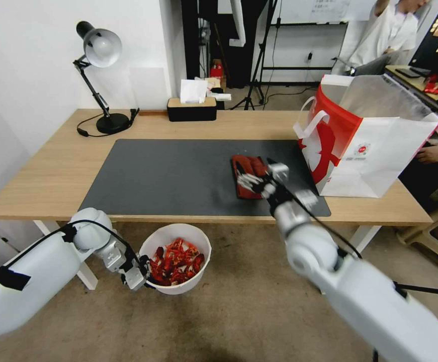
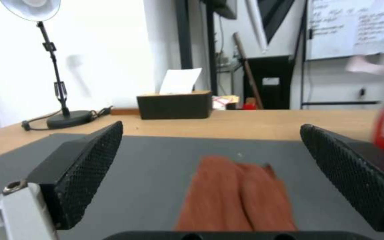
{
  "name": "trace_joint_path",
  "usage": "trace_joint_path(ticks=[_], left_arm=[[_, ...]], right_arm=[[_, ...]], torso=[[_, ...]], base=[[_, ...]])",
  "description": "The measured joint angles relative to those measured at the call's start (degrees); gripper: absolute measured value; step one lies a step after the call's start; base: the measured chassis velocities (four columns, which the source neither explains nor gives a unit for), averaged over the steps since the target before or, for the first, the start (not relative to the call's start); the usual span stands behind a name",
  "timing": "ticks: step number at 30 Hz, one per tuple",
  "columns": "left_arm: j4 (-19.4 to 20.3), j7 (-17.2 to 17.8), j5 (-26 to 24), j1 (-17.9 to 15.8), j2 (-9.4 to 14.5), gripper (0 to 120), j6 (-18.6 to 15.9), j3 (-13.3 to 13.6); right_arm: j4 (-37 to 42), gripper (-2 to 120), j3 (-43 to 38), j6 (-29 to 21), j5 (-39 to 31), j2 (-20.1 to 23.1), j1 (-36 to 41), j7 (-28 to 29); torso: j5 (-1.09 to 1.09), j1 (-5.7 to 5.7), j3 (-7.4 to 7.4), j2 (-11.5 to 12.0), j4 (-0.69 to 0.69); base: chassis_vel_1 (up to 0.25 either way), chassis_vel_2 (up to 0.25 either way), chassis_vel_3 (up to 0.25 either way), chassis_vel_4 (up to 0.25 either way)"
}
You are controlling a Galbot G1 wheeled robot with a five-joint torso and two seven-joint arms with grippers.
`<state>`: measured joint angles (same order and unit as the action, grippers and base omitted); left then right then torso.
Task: Sweep shrimp from table into container with towel, then put container into takeout bag.
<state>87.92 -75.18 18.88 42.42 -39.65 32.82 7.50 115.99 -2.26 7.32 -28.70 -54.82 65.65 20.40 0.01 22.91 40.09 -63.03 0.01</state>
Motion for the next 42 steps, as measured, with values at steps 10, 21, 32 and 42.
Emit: trace_joint_path(ticks=[10,21,32,42], left_arm=[[1.4,0.3,0.5,3.6,0.0,0,0.3,-3.3],[4.6,2.5,2.5,9.8,0.9,0,2.4,-8.4],[16.0,5.8,3.8,21.8,4.2,0,2.5,-16.7],[32.2,6.0,1.1,33.0,7.6,0,0.6,-28.8]], right_arm=[[-2.5,100,-7.3,18.0,14.2,-3.0,20.3,-5.1],[-10.2,100,-4.9,21.8,19.0,-7.5,28.5,4.1],[-13.0,100,-2.9,21.8,18.4,-9.3,26.3,3.4],[-11.9,100,-3.0,21.8,19.3,-9.3,26.1,3.1]], torso=[[0.00,0.00,0.00,0.0,0.00],[0.00,0.01,0.00,0.0,-0.01],[0.00,0.01,0.01,0.0,-0.02],[0.00,0.00,0.01,0.0,0.01]], base=[[0.000,0.000,0.000,0.000],[0.000,0.000,0.000,0.000],[0.000,0.000,0.000,0.000],[0.000,0.000,0.000,0.000]])
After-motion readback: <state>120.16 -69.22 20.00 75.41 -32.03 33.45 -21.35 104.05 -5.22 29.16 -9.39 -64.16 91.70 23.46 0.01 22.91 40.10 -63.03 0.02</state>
